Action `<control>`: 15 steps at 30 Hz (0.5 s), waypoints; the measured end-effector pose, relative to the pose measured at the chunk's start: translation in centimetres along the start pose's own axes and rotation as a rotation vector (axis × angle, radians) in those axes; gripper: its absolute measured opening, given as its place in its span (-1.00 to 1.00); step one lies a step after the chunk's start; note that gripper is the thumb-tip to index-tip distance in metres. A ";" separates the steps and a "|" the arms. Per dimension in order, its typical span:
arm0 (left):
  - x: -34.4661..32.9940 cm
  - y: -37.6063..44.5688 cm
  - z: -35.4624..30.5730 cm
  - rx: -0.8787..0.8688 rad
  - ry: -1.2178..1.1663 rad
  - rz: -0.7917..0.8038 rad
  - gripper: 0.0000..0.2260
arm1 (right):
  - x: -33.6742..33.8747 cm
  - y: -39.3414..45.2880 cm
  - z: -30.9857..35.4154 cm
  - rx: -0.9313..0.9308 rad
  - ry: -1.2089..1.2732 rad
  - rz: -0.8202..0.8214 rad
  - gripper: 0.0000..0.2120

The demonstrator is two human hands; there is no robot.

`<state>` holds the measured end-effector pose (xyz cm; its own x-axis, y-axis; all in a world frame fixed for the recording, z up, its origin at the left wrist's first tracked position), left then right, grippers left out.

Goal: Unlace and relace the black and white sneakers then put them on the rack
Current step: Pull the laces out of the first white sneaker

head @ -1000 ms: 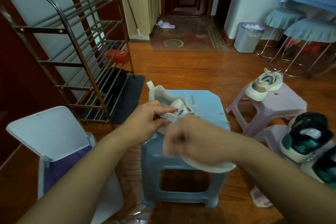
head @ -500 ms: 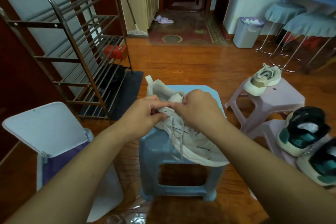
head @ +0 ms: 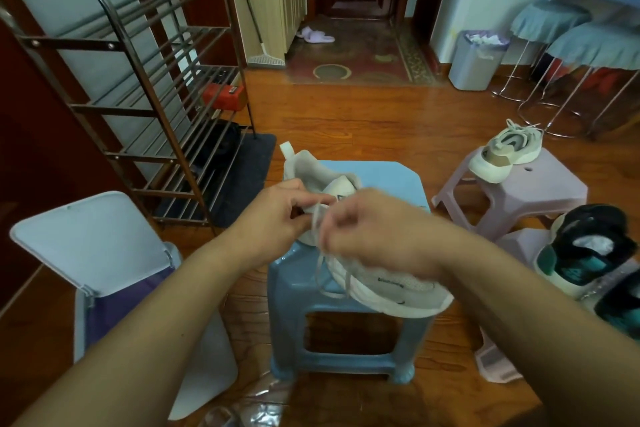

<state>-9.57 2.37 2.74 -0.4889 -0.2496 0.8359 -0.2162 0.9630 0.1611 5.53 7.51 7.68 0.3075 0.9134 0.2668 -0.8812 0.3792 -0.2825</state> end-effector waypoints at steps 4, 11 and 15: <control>0.1 -0.1 0.2 0.036 -0.040 0.011 -0.67 | -4.1 -1.9 -1.4 -0.036 -0.338 0.410 -0.84; 0.1 -0.3 0.4 0.021 -0.043 0.016 -0.67 | 7.9 1.4 -4.3 0.139 -0.478 -0.603 -0.90; 0.2 -0.2 0.6 0.020 -0.043 0.015 -0.68 | 6.8 2.1 -4.8 0.297 -0.454 -0.404 -0.87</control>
<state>-10.16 2.02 2.55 -0.5280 -0.2398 0.8147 -0.2251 0.9645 0.1381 7.45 15.20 4.43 0.5097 0.5308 0.6771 -0.8098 0.5617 0.1692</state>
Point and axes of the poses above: each hand's wrist, its own y-axis towards the middle knuckle, its own x-axis out of the back of the hand, z = x × y, the point moved 4 cm from there along y, towards the middle knuckle, and after that the axes turned 15 degrees about y, right-handed, at the moved point
